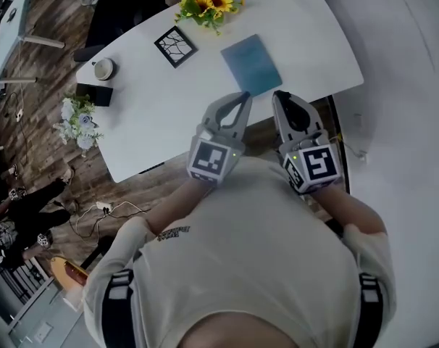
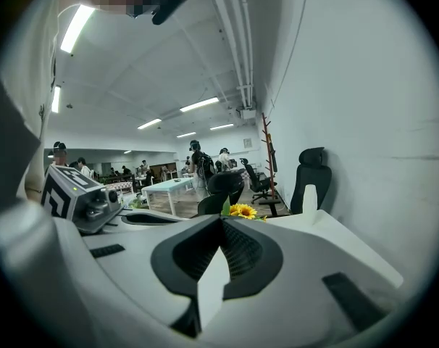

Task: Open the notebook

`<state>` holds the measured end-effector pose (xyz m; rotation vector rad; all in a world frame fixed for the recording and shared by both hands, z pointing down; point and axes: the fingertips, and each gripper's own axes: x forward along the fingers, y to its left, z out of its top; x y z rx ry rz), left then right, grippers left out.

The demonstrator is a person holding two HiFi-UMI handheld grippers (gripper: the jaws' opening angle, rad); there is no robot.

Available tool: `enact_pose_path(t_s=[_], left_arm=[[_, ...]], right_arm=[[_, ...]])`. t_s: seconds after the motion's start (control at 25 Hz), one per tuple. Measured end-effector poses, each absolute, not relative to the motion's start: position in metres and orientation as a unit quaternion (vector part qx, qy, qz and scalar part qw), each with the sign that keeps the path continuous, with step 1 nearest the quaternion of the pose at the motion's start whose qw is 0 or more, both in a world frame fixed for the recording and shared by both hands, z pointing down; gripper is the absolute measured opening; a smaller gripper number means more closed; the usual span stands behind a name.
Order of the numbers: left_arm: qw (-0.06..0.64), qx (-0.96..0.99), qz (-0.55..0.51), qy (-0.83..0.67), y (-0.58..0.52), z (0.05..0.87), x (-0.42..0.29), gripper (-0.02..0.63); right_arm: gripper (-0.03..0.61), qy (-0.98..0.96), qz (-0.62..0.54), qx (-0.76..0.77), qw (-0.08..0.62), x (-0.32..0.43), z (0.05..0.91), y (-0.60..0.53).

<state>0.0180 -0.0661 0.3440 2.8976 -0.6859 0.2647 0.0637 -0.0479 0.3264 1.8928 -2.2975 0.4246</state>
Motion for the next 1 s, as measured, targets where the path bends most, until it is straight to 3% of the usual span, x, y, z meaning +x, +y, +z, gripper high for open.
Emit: enact_pose_path(t_s=[1.0], left_arm=[[0.118, 0.943, 0.133, -0.281, -0.107, 0.387, 0.048, 0.000]], right_arm=[[0.003, -0.794, 0.177, 0.573, 0.102, 0.096, 0.370, -0.102]])
